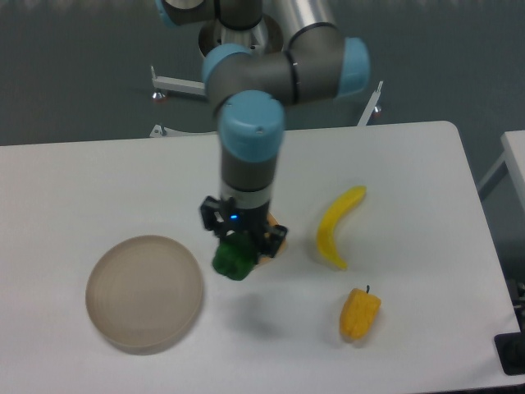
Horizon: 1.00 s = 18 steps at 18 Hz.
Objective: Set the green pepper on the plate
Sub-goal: 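Lower the green pepper onto the beige plate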
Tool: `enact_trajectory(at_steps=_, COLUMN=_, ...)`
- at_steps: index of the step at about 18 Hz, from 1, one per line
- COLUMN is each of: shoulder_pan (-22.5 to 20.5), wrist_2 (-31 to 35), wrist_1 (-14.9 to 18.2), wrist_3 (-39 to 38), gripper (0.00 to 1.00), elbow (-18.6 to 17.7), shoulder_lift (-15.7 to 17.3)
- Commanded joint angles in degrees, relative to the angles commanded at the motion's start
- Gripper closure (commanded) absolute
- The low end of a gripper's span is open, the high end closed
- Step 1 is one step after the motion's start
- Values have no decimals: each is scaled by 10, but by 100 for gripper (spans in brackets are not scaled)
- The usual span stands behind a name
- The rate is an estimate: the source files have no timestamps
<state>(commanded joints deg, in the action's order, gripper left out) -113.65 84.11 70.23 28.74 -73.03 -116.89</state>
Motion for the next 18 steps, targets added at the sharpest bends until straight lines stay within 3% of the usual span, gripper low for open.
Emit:
enact_trajectory(at_steps=8, shoulder_pan=70, wrist_2=4, wrist_1=-1, wrist_3=-27, gripper=96, elbow=-11, shoulder_lift=-39)
enact_trajectory(at_steps=14, shoulder_pan=75, wrist_2=5, wrist_1=-14, wrist_3=-25, gripper=87, elbow=-11, shoulder_lift=-64)
enact_trajectory(at_steps=17, shoulder_pan=80, wrist_2=6, wrist_1=-26, wrist_3=-25, gripper=78, elbow=-11, shoulder_lift=-80)
enact_trajectory(at_steps=18, shoulder_pan=82, wrist_2=6, wrist_1=-29, wrist_3=-24, gripper=59, elbow=-11, shoulder_lift=-86)
